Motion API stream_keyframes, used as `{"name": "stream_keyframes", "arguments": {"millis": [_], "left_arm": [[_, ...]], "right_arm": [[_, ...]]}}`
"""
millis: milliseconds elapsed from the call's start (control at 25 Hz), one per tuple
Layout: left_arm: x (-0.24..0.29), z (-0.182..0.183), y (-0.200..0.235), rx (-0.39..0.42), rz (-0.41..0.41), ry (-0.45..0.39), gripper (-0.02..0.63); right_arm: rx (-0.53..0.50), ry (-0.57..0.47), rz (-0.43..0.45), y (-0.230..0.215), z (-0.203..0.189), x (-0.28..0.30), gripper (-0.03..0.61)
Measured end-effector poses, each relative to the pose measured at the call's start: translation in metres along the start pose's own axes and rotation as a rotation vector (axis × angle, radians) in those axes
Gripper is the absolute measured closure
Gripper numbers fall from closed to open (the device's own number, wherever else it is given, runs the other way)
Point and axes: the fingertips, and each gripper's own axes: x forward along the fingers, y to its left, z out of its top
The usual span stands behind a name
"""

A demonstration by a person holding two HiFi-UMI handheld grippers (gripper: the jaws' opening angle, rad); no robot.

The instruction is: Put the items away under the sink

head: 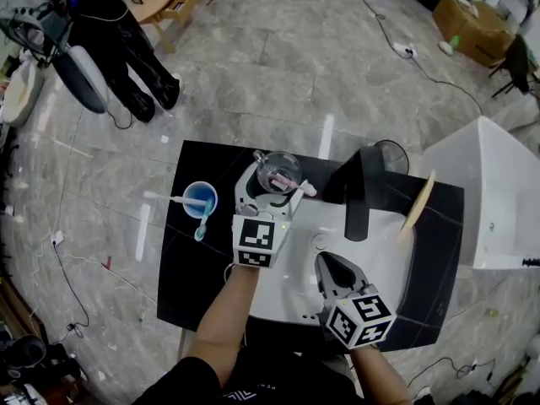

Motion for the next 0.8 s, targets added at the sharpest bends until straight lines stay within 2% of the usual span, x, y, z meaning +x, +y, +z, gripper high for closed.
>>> {"name": "stream_keyframes", "arguments": {"millis": [480, 800], "left_arm": [[-0.018, -0.003, -0.008, -0.023, -0.019, -0.006, 0.232], [-0.040, 0.009, -0.033, 0.000, -0.096, -0.026, 0.232]], "right_arm": [[-0.013, -0.032, -0.001, 0.009, 0.002, -0.007, 0.541], [-0.025, -0.042, 0.007, 0.020, -0.001, -0.012, 0.541]]}}
